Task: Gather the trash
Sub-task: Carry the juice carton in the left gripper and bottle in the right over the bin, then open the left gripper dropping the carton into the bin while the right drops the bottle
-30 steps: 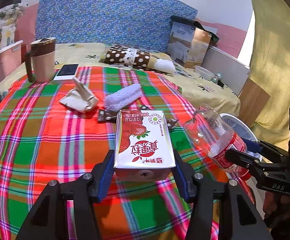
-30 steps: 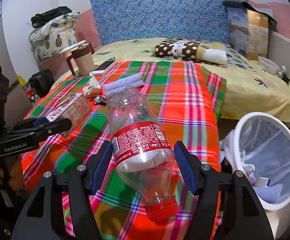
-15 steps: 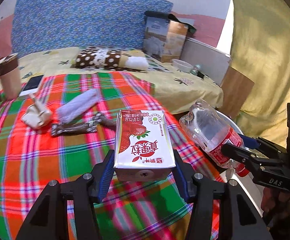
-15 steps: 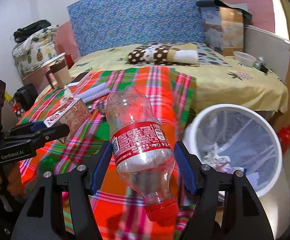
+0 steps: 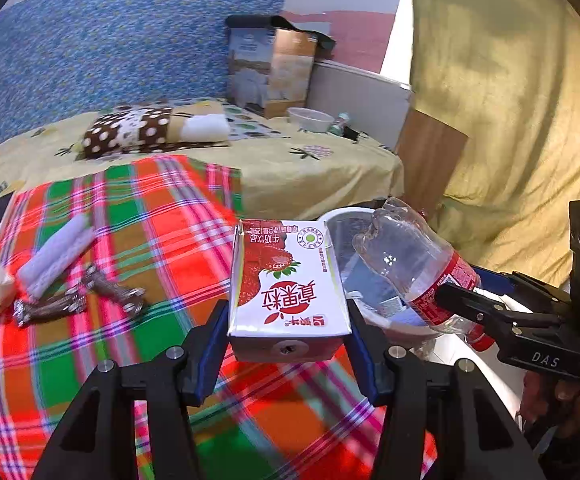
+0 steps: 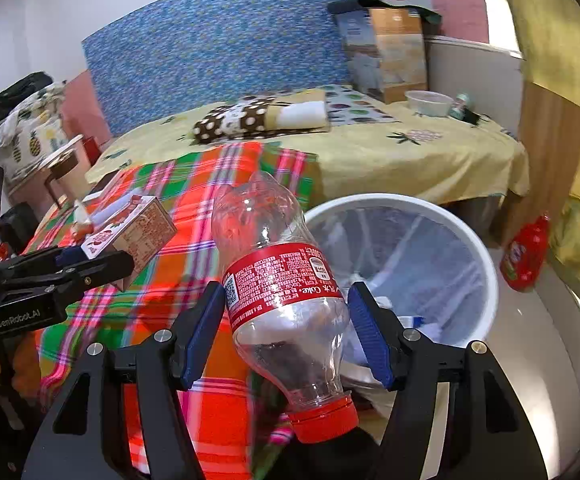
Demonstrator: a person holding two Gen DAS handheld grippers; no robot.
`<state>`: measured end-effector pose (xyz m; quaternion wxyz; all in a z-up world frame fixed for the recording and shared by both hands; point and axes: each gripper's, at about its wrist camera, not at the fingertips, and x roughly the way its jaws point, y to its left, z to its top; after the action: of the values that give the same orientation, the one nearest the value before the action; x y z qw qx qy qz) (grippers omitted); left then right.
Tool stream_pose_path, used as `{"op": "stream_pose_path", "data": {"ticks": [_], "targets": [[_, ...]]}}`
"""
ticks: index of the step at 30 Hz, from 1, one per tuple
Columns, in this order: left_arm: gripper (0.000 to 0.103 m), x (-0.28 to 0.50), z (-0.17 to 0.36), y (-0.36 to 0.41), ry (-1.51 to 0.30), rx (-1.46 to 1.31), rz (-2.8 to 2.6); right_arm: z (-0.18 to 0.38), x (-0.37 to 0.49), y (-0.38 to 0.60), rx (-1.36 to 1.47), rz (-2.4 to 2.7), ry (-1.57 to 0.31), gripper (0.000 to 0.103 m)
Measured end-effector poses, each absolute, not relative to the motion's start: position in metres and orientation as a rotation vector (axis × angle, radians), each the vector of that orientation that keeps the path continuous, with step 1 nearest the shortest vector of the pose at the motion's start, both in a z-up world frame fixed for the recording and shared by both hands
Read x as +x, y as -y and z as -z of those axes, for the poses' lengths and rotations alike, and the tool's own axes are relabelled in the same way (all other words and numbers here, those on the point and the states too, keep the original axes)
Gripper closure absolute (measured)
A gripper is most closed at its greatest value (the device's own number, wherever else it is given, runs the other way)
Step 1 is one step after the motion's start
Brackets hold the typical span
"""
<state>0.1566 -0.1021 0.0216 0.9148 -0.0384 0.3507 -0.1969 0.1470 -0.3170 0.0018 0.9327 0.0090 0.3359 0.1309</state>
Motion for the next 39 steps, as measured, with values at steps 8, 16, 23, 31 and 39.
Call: {"op": "stream_pose_path", "data": {"ticks": [8, 16, 23, 31, 39], "targets": [[0.049, 0.177, -0.018, 0.148, -0.735, -0.037, 0.479, 0.004, 0.152, 0.345, 0.059, -0.193, -0.705, 0.038], [0.048, 0.196, -0.001, 0.183, -0.776, -0.010, 0.534, 0.014, 0.159, 0.365, 0.075, -0.143, -0.741, 0.038], [0.048, 0.211, 0.013, 0.203, -0.809, 0.010, 0.555, 0.021, 0.166, 0.376, 0.083, -0.112, -0.772, 0.038], [0.047, 0.220, 0.019, 0.214, -0.827, 0.014, 0.585, 0.022, 0.170, 0.380, 0.070, -0.086, -0.775, 0.037], [0.047, 0.217, 0.016, 0.215, -0.803, 0.017, 0.579, 0.017, 0.168, 0.383, 0.073, -0.081, -0.745, 0.037]]}}
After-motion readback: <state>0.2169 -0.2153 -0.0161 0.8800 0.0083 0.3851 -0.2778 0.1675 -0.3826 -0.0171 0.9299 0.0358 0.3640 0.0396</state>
